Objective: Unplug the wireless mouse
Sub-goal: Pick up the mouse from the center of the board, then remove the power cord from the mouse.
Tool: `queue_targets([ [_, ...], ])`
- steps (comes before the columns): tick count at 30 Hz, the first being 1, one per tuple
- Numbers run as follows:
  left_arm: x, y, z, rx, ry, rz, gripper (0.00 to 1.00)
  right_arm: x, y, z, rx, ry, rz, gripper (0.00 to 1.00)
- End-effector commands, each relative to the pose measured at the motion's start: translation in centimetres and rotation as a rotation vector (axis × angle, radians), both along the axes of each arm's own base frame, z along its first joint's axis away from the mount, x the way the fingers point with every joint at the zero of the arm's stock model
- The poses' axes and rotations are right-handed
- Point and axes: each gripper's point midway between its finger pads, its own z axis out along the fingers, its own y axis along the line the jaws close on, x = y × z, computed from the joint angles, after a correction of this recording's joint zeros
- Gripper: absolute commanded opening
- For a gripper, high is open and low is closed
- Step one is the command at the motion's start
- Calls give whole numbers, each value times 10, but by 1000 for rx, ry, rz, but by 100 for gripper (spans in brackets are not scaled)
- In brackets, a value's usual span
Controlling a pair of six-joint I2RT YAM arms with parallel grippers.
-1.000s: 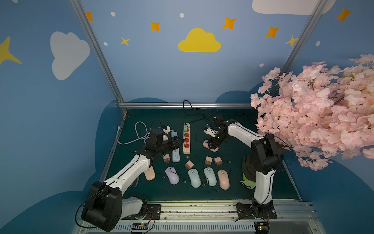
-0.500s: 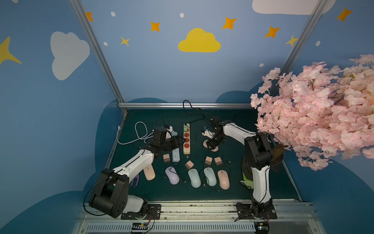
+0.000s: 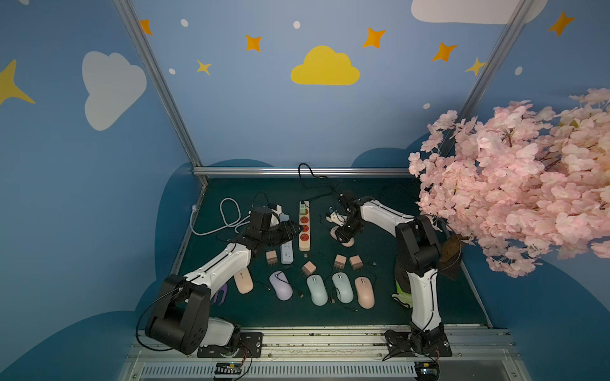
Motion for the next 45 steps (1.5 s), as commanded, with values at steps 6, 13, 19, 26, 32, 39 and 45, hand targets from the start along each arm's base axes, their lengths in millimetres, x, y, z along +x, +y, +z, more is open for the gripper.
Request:
queue_targets([
  [6,12,-14,9,94,-42,-42,65,-8,16,79,190,-80,-120,17],
  [13,24,-55,20,33,-94,-103,66,-32,21,115,289,-90,-180,5],
  [19,30,-84,30,-28,-114,-118,68,-57,29,125,342,-64,-193,0],
  [26,34,-84,21,-83,-66,-38,70,-72,34,134,424,-84,-206,0],
  [32,29,-93,25,-166,-38,-25,74,-80,46,148,567,-78,-228,0],
  [39,29,-96,24,-222,-9,9,70,-88,55,156,641,-76,-186,0],
  [45,35,-100,18,-238,10,16,62,-95,57,154,641,-60,-162,0],
])
